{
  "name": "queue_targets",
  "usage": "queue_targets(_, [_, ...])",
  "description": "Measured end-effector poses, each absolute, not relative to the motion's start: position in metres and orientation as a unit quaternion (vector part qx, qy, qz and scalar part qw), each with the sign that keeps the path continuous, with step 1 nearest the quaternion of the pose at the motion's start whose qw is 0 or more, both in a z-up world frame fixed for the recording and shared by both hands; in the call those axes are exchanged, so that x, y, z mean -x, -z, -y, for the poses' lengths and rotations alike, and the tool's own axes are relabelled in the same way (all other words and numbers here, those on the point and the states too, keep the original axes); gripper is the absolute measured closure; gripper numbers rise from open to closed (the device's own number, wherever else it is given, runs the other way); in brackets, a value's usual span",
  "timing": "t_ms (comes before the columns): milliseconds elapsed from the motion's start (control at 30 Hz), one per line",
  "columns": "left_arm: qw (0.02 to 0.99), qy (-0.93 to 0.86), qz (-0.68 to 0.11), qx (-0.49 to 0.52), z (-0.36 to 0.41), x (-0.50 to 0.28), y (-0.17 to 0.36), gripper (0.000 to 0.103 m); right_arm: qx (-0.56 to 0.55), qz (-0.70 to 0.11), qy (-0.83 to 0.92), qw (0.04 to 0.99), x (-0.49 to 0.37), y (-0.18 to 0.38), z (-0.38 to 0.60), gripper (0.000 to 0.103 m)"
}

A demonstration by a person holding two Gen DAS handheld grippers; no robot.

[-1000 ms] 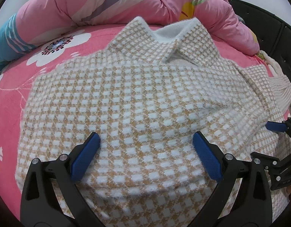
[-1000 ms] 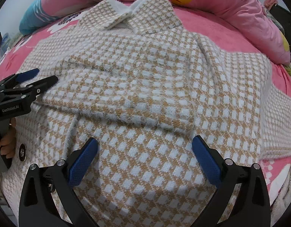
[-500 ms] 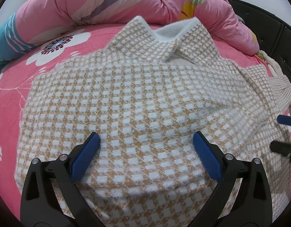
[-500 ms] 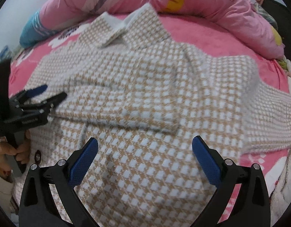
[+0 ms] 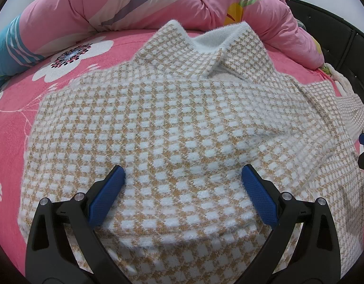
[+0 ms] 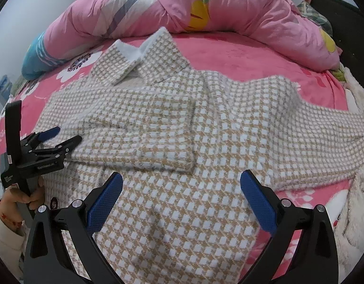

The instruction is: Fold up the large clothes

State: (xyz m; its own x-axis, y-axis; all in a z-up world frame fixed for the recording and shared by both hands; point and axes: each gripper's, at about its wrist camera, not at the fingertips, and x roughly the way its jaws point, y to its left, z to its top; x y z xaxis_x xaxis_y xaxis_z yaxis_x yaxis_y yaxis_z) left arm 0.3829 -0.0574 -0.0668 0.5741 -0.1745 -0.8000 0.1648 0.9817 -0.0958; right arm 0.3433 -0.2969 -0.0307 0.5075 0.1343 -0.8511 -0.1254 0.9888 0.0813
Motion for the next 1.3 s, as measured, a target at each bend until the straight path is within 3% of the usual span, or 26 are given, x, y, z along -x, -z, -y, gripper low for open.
queue_targets(900, [0.887,0.096,-0.452,0.005,0.056,-0.383,0.067,0.007,-0.089,-0.46,-0.023,0.883,-0.324,0.01,0.381,0.006])
queue_targets(1300, [0.887,0.096,-0.451,0.006,0.055,-0.383,0.067,0.007,-0.198,-0.373,0.089,0.902,-0.298,-0.047,0.524,0.007])
